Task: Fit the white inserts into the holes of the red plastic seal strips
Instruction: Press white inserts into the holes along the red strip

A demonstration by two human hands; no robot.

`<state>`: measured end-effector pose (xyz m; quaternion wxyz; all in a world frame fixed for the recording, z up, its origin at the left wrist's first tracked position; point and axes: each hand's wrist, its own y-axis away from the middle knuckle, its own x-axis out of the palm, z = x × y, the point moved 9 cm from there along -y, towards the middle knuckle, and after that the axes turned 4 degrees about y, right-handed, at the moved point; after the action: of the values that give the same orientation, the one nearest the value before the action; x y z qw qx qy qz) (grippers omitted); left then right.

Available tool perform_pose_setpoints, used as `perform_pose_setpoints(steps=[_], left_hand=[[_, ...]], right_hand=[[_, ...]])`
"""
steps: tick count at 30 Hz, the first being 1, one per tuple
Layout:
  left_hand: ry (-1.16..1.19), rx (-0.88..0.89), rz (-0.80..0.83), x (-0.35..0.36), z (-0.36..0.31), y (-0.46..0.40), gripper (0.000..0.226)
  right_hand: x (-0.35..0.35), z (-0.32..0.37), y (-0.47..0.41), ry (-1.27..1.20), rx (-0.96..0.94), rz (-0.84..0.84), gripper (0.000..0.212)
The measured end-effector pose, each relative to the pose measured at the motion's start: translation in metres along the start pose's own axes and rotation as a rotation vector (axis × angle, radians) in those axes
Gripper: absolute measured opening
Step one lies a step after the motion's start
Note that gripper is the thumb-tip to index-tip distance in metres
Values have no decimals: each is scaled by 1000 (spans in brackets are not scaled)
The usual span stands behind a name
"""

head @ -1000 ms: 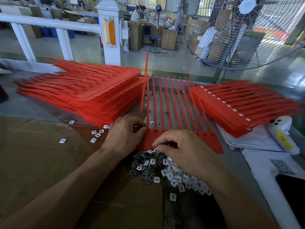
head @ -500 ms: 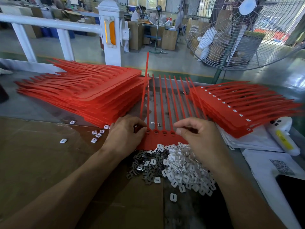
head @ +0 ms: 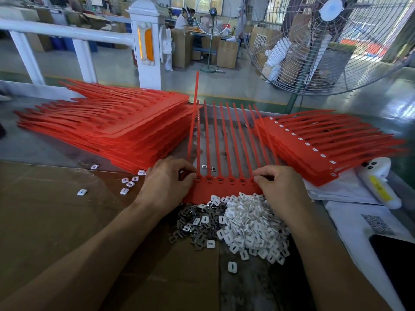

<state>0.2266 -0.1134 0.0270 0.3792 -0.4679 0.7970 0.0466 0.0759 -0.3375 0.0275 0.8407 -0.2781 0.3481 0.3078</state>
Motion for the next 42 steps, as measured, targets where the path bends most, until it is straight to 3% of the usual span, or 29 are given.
perform_pose_setpoints(steps=[11,16,22,42], left_hand=[[2,-8,-1,0,1,0,9],[-3,-20,8,0,1,0,12],[-7,-24,11,0,1,0,11],[-2,-15,16,0,-1,1,9]], right_hand=[[2,8,3,71,-6,-6,18],[1,1,4,80,43,13,34],[-4,-6,5,81,64,-16,17],[-7,-3,7,110,41,-56,16]])
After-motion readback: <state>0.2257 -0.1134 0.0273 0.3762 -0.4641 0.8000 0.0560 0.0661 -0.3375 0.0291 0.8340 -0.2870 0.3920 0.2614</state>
